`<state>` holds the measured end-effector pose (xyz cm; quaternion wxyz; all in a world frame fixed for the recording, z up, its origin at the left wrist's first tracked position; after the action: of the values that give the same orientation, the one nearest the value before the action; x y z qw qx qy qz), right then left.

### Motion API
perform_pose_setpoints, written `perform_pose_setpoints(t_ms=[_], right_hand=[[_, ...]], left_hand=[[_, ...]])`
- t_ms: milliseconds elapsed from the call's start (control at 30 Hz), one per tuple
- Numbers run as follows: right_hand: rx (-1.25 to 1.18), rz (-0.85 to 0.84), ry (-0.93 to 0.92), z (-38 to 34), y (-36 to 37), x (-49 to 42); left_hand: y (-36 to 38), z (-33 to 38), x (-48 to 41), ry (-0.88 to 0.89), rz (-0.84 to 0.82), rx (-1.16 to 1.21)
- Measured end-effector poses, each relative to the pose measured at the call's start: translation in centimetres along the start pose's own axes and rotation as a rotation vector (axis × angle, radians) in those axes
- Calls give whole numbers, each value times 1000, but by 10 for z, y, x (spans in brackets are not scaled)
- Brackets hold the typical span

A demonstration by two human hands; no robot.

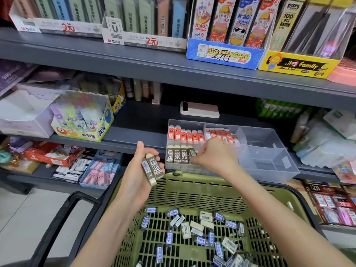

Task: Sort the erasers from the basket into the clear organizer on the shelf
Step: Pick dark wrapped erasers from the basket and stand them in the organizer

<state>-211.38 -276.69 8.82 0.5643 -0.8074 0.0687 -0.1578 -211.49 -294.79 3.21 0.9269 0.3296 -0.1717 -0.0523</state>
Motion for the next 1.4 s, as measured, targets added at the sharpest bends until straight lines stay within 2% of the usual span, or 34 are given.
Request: perform_pose_setpoints(t_ms=[200,300,367,500,667,733,833,933,1033,1167,1233,1400], right_hand=[[-37,-16,-75,-1,3,4],[-22,106,-152,-2,-3,13],[-158,147,-246,-9,-3,25],[-425,-63,-303,-28,17,46],[-666,-64,-282,-38,31,45],[-663,-92,-336,-39,28,45],[-631,-226,-441,-38,23,45],[-762,-342,-433,-28,11,42],[-911,-234,-298,-7,-9,27],[-758,10,-210,20,-20,0],[-675,30,-199,26,-17,-8],[-652,-26,-171,29,0,-18]], left_hand=[[0,0,3,14,-54,49],[1,0,3,5,-82,137],[2,0,2,11,-95,176],[4,1,4,63,-126,115],[13,1,12,83,-202,66],[15,2,15,75,-237,58],[17,2,18,50,-293,18],[17,2,16,25,-276,73],[14,7,13,27,-263,189],[13,9,11,12,-212,230],[14,7,12,-8,-178,241],[13,7,10,-39,-151,265]])
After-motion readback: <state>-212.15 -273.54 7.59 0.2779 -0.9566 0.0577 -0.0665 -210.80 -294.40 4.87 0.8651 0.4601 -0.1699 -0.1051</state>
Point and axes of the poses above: each hand's wrist, its own x-axis away from the middle knuckle, its own y-axis out of the palm, z = x × y, the point moved 3 cm from there along -x, towards the middle knuckle, and after that the axes turned 4 degrees about x, right-handed, at the moved point
